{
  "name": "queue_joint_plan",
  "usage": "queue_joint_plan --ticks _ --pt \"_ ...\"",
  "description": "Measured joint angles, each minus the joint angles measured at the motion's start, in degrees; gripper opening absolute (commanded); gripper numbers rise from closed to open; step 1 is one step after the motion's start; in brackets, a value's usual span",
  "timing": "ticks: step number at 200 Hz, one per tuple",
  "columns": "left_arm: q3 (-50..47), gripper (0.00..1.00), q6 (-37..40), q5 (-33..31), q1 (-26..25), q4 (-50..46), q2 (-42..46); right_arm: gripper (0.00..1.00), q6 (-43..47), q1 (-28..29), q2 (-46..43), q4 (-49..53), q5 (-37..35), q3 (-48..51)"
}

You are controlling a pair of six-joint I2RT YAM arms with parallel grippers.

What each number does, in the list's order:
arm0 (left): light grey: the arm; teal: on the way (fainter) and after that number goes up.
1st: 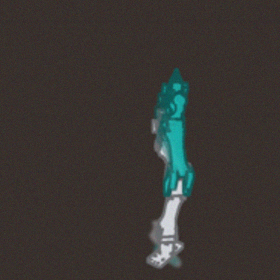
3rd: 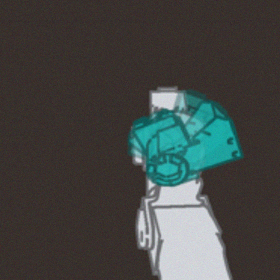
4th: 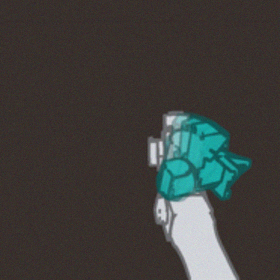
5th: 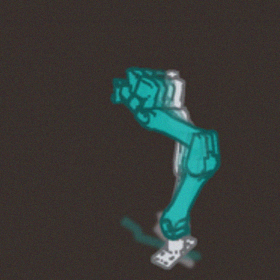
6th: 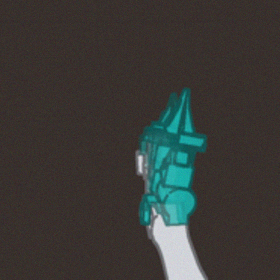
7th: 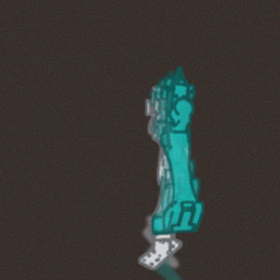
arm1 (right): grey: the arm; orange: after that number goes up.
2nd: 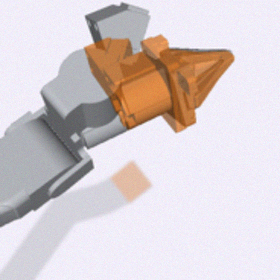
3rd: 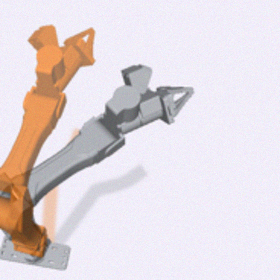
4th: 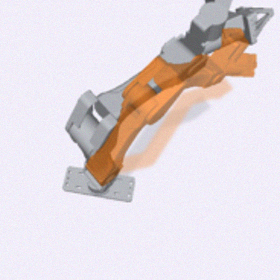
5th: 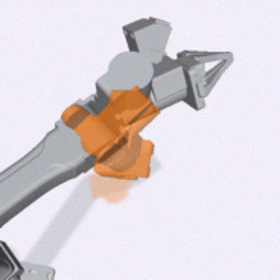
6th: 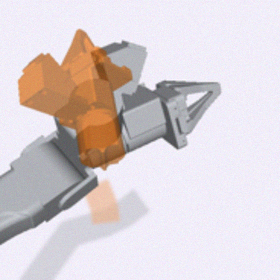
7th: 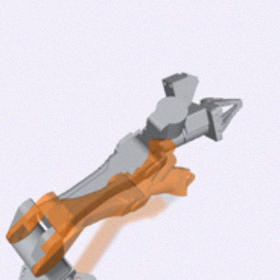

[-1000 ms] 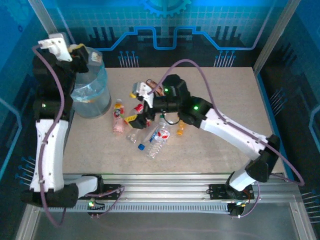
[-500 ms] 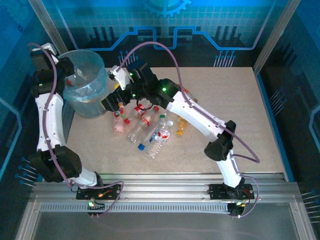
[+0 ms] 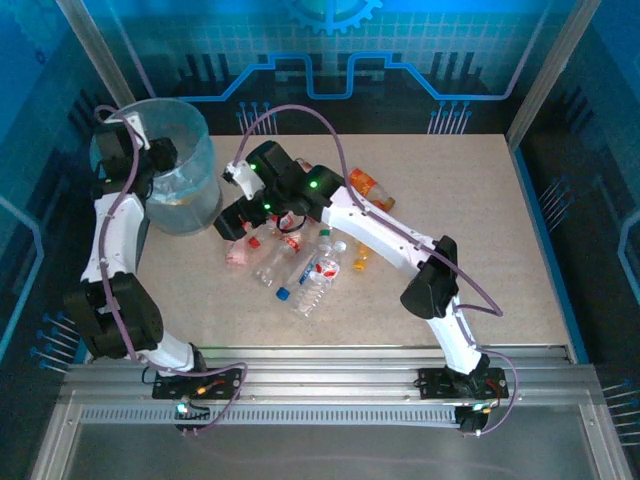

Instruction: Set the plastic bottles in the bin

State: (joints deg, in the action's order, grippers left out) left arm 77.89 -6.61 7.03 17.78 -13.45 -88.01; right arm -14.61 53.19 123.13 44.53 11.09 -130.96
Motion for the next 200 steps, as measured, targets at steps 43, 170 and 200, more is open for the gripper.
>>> queue_joint_plan --ticks 43,170,200 --pt "-0.2 0.13 -0.6 0.8 -0.4 0.5 -2.5 1.0 -0.2 0.0 -0.1 -0.1 -0.3 2.0" --pt "8.4 0.73 -1.0 -2.0 0.0 -4.0 -4.8 1.0 0.7 0.0 -0.6 0.1 -0.4 0.2" --pt "11.8 0.72 -2.1 -3.1 0.8 -6.5 -4.9 1.0 1.1 0.0 -0.7 0.7 -0.5 0.2"
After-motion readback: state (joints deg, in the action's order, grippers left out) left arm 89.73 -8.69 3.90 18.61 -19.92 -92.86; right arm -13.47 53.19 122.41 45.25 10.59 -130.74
